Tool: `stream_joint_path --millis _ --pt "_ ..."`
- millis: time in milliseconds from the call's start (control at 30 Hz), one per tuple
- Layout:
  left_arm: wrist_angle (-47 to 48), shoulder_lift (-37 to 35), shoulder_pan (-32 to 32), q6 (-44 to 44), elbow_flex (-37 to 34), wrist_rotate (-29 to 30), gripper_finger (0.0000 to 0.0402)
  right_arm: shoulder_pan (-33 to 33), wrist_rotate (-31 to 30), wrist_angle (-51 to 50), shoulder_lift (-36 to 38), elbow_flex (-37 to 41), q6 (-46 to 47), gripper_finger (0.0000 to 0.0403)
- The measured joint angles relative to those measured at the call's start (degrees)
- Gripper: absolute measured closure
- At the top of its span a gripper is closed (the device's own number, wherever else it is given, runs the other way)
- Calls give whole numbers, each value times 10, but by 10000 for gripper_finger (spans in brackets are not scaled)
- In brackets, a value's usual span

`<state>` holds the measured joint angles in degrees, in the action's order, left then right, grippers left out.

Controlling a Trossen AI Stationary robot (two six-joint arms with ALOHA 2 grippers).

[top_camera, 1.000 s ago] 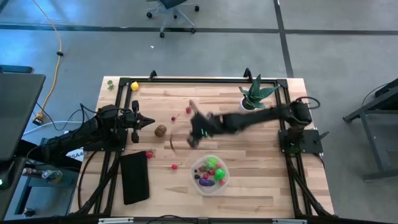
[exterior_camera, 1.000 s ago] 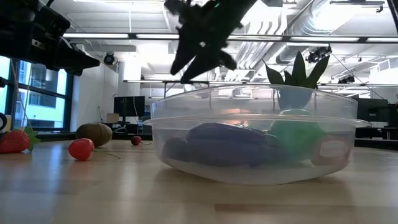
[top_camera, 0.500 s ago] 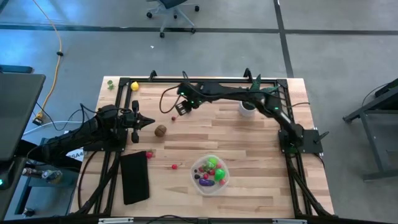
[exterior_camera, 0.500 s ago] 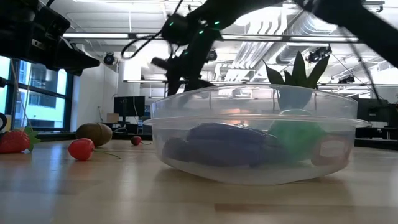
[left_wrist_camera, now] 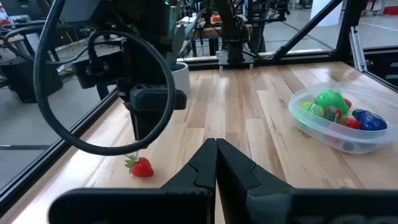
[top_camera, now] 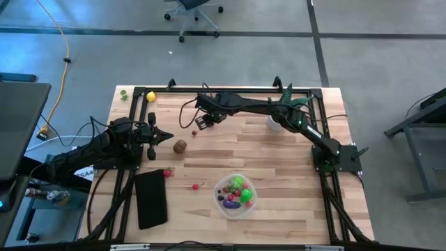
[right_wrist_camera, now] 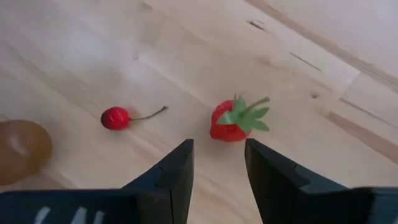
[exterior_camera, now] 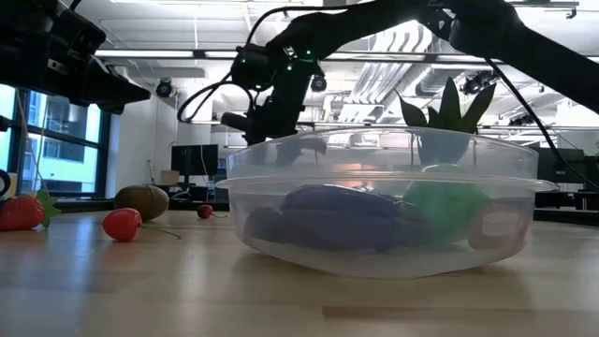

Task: Pick and placing Produce into tupperware
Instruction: Put the red strawberry into the transparent container

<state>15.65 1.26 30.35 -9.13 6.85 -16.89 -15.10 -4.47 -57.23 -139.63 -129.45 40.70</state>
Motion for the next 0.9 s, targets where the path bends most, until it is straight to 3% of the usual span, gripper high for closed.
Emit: stream_joint_path --millis 167,500,900 --pt "0 0 0 0 0 0 401 -6 1 5 -1 0 -2 254" --pt "0 0 0 0 0 0 401 -19 8 -6 -21 0 54 147" --pt "0 0 0 0 0 0 401 -17 15 34 -51 0 73 148"
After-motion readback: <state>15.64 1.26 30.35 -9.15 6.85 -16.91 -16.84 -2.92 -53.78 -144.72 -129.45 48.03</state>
